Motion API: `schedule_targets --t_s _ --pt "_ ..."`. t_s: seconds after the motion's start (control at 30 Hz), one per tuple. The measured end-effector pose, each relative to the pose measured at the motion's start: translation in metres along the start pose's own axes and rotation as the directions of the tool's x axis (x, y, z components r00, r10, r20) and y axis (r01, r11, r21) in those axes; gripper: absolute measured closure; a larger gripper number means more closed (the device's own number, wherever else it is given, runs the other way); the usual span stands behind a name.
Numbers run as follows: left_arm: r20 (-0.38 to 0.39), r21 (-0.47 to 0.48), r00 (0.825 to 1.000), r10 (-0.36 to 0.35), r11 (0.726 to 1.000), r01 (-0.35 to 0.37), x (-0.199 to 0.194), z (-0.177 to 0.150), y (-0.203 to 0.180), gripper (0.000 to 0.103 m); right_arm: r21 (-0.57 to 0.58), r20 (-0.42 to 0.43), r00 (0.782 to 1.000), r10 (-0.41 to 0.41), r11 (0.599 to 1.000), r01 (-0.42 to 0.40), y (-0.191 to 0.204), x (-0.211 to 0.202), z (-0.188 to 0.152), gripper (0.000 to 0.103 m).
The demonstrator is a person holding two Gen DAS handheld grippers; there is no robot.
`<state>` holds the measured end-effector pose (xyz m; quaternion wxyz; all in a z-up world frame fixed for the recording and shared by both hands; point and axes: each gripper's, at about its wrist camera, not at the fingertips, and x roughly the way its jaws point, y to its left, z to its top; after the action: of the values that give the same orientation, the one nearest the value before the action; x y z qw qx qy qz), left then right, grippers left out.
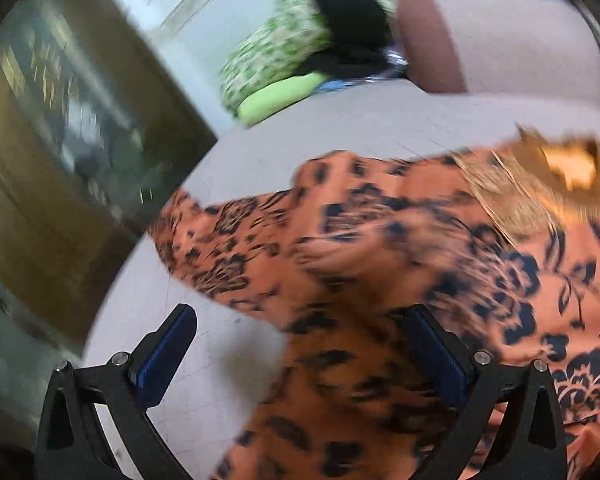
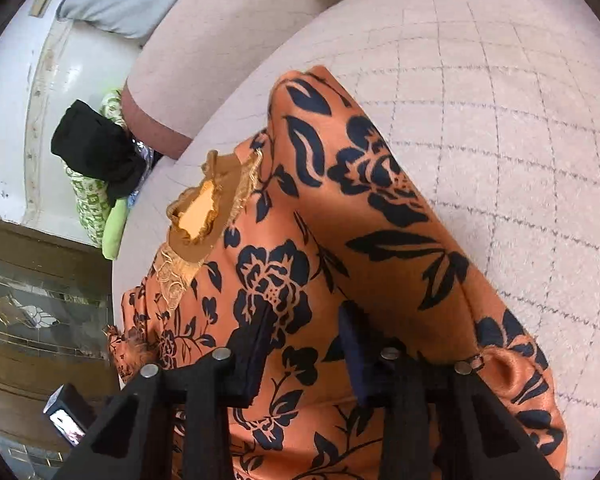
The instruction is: Fold small clothes
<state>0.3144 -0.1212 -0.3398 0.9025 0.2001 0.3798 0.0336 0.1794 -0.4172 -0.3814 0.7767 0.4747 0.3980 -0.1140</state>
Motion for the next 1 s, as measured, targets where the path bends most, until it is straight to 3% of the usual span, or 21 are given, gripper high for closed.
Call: schedule_targets --t_s 0.07,0.13,0.3,0.4,0.43,0.47,0.5,0.53,0.6,0.77,0.8,0.83,0.87,0.9,1.0 --pt "-0.032 -0.099 0.999 0.007 0.995 -0.010 0.008 0.003 0.037 0.000 -0.099 0.029 0.999 -0.017 0.995 0.020 0.022 0.000 -0.008 0.063" --pt "-0.087 -0.200 0.995 0.043 0.978 -0.060 0.023 0.002 0.075 0.000 -0.213 0.013 1.000 0.022 0.977 -0.018 0.050 0.006 -0.021 0.063" --pt "-0.211 -0.421 0.976 0.046 0.897 -0.134 0.062 -0.005 0.153 0.000 -0.395 -0.112 0.989 0.095 0.909 -0.132 0.124 0.039 -0.065 0.063" --pt "-0.258 -0.507 0.966 0.006 0.850 -0.141 0.078 -0.020 0.183 0.000 -0.378 -0.145 0.982 0.119 0.911 -0.166 0.158 0.068 -0.078 0.063" --pt "-0.270 -0.528 0.963 -0.012 0.838 -0.137 0.083 -0.023 0.188 0.000 -0.328 -0.184 0.963 0.194 0.912 -0.247 0.168 0.080 -0.076 0.063" --pt "-0.282 -0.546 0.959 -0.027 0.827 -0.137 0.089 -0.027 0.195 0.000 -0.292 -0.203 0.948 0.247 0.909 -0.299 0.174 0.089 -0.073 0.054" --pt "-0.295 -0.561 0.955 -0.040 0.816 -0.139 0.094 -0.031 0.200 0.000 -0.286 -0.184 0.952 0.246 0.913 -0.292 0.182 0.094 -0.073 0.033" --pt "-0.302 -0.573 0.951 -0.056 0.808 -0.134 0.097 -0.035 0.204 0.000 -0.295 -0.134 0.963 0.234 0.918 -0.264 0.190 0.095 -0.073 0.026" --pt "-0.301 -0.586 0.950 -0.087 0.803 -0.112 0.100 -0.039 0.209 0.000 -0.365 -0.080 0.973 0.216 0.902 -0.230 0.206 0.097 -0.074 0.023" --pt "-0.295 -0.608 0.949 -0.116 0.788 -0.092 0.107 -0.040 0.216 0.000 -0.459 -0.169 0.978 0.119 0.869 -0.185 0.236 0.130 -0.078 0.023" --pt "-0.298 -0.617 0.945 -0.132 0.782 -0.086 0.107 -0.041 0.216 0.000 -0.466 -0.176 0.978 0.111 0.866 -0.182 0.239 0.135 -0.079 0.028" --pt "-0.305 -0.621 0.941 -0.144 0.780 -0.082 0.110 -0.042 0.216 0.000 -0.490 -0.183 0.979 0.092 0.855 -0.172 0.244 0.138 -0.081 0.040" --pt "-0.310 -0.622 0.939 -0.152 0.779 -0.079 0.112 -0.043 0.216 0.000 -0.539 -0.184 0.981 0.056 0.829 -0.148 0.253 0.139 -0.085 0.082" --pt "-0.313 -0.626 0.936 -0.163 0.777 -0.074 0.113 -0.043 0.217 0.000 -0.555 -0.169 0.985 0.040 0.822 -0.129 0.252 0.134 -0.087 0.093" --pt "-0.304 -0.644 0.934 -0.185 0.763 -0.058 0.114 -0.045 0.220 0.000 -0.546 -0.026 0.992 0.120 0.830 -0.114 0.252 0.086 -0.073 0.096"
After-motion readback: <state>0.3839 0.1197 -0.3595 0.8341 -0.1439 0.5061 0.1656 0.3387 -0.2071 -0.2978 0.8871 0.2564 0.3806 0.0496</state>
